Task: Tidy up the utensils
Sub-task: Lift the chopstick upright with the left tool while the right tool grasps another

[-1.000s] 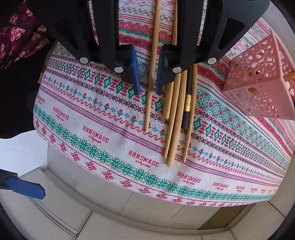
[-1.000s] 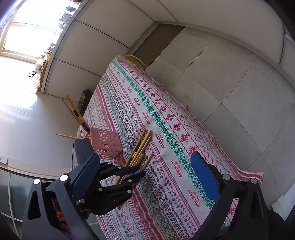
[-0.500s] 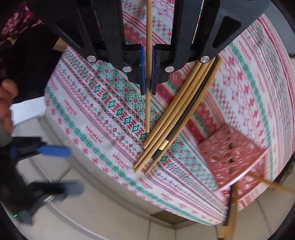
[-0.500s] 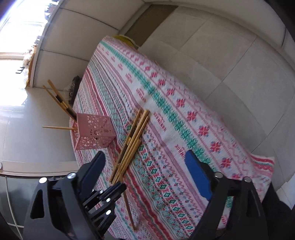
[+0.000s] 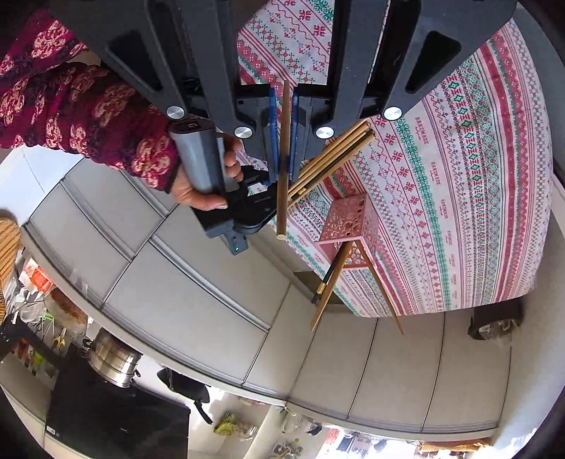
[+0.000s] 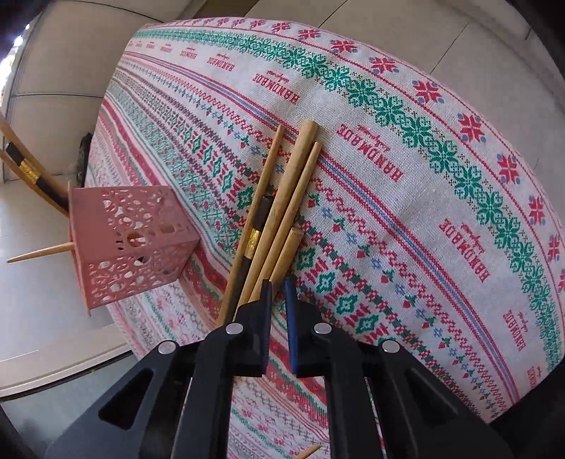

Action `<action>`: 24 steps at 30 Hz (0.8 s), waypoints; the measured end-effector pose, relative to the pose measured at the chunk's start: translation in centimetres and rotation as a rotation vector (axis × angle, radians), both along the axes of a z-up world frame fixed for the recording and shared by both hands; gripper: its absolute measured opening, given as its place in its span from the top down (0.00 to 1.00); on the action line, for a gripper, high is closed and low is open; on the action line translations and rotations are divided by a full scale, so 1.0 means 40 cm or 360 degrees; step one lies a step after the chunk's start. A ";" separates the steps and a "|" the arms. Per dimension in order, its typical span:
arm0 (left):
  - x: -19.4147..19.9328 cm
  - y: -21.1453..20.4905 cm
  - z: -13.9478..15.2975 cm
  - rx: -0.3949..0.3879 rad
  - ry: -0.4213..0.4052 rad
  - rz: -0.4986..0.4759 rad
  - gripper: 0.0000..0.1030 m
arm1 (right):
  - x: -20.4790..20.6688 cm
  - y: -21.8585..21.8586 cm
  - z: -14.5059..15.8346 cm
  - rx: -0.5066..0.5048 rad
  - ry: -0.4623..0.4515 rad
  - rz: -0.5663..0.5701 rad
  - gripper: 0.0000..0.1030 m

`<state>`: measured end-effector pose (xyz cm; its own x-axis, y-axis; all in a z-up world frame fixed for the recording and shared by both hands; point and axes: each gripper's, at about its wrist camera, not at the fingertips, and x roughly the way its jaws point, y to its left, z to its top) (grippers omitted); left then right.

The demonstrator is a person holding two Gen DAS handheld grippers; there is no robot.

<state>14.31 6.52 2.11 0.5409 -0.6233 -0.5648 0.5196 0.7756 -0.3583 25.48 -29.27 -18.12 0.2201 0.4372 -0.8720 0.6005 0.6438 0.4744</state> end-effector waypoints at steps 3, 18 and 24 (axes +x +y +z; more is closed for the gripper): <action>-0.032 0.030 0.023 -0.0055 -0.0078 0.0007 0.95 | 0.020 0.026 0.008 -0.0092 0.0023 0.0024 0.92; -0.043 0.045 0.017 -0.0100 -0.0136 0.0071 0.95 | 0.047 0.035 0.024 -0.0337 0.0061 0.0380 0.93; -0.038 0.038 0.013 -0.0098 -0.0113 0.0077 0.95 | -0.014 0.034 0.022 -0.0398 0.0101 0.0482 0.93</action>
